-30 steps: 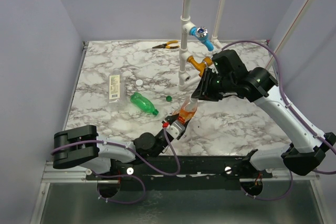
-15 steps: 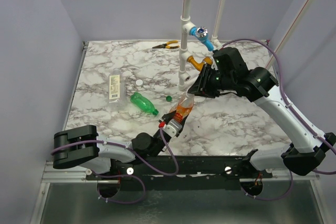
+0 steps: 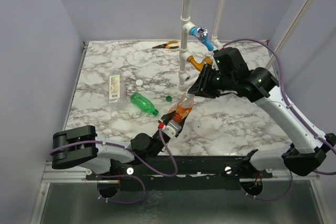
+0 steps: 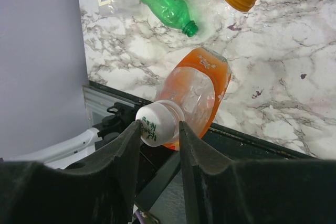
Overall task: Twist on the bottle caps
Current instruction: Screw the bottle cap onto the plastic bottle.
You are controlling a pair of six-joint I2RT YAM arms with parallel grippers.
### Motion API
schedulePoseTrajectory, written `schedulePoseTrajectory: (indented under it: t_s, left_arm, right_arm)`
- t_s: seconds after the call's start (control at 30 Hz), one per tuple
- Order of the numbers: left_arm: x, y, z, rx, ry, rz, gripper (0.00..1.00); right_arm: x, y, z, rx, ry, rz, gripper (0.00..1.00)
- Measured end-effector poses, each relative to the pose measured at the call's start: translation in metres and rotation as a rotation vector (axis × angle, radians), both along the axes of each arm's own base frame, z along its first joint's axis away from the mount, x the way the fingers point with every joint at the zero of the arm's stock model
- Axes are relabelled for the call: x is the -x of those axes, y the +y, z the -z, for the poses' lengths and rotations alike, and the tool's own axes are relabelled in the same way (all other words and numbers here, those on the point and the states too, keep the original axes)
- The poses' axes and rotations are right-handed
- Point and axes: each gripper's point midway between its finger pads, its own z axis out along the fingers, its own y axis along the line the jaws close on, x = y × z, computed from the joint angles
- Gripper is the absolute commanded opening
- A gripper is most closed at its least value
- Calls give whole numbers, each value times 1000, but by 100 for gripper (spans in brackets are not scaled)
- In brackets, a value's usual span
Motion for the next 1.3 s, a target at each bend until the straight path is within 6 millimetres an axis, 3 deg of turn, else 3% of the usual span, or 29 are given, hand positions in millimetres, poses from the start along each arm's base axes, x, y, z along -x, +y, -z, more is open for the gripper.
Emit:
schedulePoseTrajectory:
  t_s: [0.13, 0.97, 1.3]
  left_arm:
    - [0, 0, -1, 4, -1, 0, 0]
    - [1, 1, -6, 39, 6, 6, 0]
    - [1, 1, -8, 56, 11, 9, 0]
  right_arm:
    - [0, 0, -1, -1, -2, 0, 42]
    - [0, -4, -10, 9, -35, -12, 43]
    - [2, -9, -27, 21, -82, -33, 45]
